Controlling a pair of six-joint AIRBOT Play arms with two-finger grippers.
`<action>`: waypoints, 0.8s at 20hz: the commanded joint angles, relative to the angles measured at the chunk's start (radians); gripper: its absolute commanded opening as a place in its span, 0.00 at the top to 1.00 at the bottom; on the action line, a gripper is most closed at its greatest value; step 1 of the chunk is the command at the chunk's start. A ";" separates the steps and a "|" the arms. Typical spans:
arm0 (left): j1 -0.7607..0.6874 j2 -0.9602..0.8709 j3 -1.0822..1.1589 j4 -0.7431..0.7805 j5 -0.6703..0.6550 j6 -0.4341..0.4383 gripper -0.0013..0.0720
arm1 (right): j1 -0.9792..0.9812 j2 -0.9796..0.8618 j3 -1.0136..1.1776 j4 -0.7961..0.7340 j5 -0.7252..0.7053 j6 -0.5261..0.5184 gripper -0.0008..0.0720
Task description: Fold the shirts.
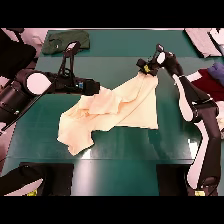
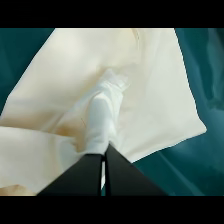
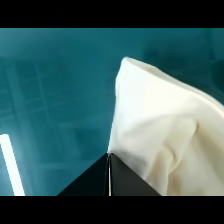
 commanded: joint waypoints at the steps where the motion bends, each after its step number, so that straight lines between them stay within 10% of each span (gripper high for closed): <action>1: 0.001 0.000 0.000 0.000 0.009 0.000 0.95 | -0.024 0.027 0.002 -0.046 0.102 -0.072 0.97; 5: 0.001 0.000 0.000 0.000 0.007 0.000 0.95 | -0.077 0.166 -0.066 -0.208 0.130 -0.163 0.96; 9: 0.001 0.000 0.000 0.000 0.011 -0.003 0.95 | -0.192 0.208 -0.103 0.021 0.060 -0.212 0.27; 16: 0.001 0.000 0.000 0.003 0.011 -0.003 0.95 | -0.224 0.073 -0.078 0.306 0.060 -0.356 0.22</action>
